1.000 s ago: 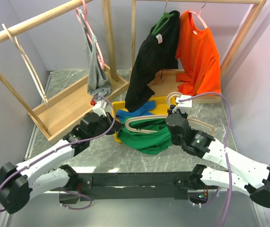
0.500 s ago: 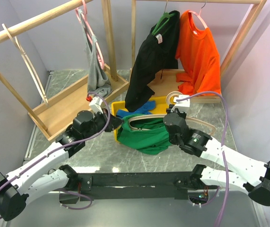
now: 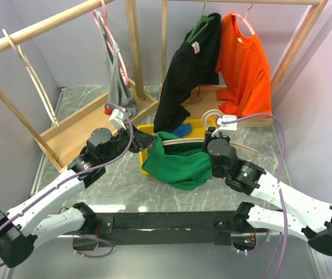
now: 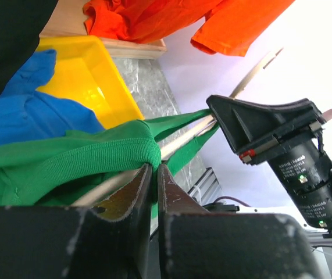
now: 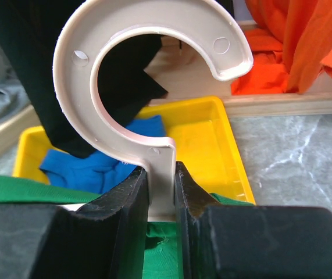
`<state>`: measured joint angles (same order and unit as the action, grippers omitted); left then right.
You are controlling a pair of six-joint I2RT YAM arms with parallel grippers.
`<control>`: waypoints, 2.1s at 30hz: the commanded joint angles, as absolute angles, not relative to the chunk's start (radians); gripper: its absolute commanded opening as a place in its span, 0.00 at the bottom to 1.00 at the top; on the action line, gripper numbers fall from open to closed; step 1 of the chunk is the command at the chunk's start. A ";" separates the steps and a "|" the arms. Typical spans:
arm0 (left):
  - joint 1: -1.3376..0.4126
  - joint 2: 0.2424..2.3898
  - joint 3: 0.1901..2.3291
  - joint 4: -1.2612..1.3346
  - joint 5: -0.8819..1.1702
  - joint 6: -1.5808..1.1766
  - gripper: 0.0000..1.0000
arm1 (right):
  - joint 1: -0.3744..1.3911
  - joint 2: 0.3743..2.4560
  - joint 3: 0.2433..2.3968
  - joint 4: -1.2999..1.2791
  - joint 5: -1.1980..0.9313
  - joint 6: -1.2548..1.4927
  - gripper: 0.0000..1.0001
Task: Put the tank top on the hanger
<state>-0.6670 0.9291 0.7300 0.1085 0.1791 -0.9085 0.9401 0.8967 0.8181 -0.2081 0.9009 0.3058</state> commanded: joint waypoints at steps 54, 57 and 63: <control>-0.677 0.858 1.149 -0.455 0.219 -0.327 0.53 | 0.936 0.839 0.816 0.086 0.626 0.222 0.00; -0.678 0.835 1.141 -0.498 0.256 -0.299 0.48 | 0.930 0.835 0.822 0.068 0.618 0.218 0.00; -0.693 0.853 1.132 -0.517 0.307 -0.256 0.45 | 0.928 0.851 0.853 0.052 0.594 0.210 0.00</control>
<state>-0.6773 0.8352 1.1423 -0.4961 0.2527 -0.3153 0.9333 0.8589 0.8104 0.0257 0.6140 0.2077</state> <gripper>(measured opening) 0.450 0.260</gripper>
